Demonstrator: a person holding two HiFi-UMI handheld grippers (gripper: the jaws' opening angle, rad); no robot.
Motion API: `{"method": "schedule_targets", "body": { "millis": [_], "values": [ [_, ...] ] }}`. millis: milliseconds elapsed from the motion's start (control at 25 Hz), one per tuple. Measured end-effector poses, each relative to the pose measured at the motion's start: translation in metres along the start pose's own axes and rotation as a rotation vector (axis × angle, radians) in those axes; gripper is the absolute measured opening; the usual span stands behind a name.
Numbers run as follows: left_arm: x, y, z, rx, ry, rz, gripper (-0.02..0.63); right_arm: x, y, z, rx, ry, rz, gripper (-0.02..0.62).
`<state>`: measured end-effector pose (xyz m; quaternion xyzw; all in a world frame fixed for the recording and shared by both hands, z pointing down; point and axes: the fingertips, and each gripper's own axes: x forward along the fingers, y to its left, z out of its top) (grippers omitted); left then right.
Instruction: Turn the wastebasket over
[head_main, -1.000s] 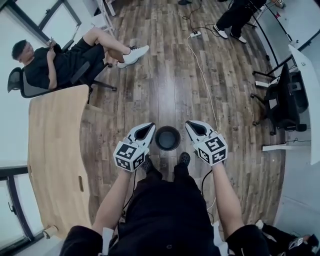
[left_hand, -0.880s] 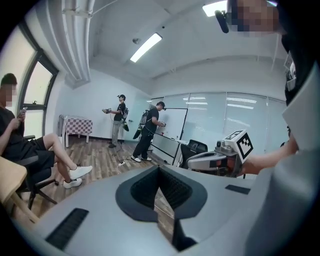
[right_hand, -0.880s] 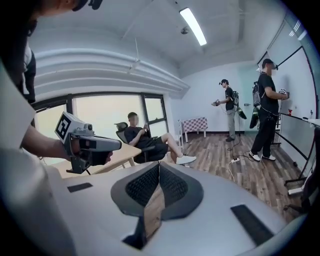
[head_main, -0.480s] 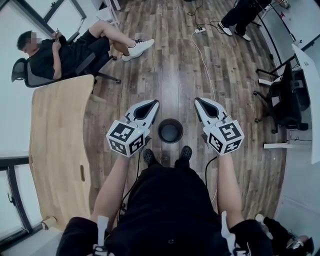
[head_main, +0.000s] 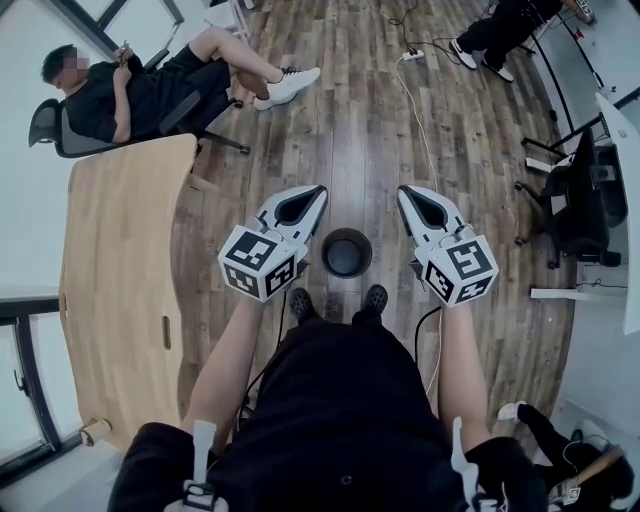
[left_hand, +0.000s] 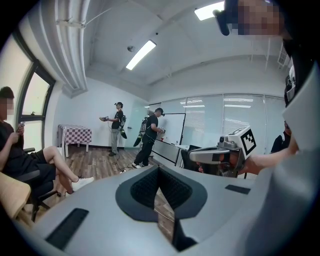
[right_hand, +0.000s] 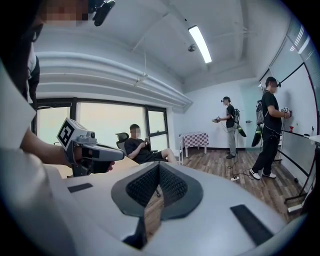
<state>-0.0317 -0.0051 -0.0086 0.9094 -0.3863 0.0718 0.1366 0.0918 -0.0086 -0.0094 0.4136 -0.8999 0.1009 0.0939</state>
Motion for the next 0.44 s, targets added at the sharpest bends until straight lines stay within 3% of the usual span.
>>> {"method": "schedule_targets", "body": {
  "millis": [440],
  "values": [
    [0.0022,0.0006,0.0012,-0.001,0.010,0.004,0.015,0.0002,-0.0017,0.0038,-0.017,-0.003,0.003,0.031]
  ]
}}
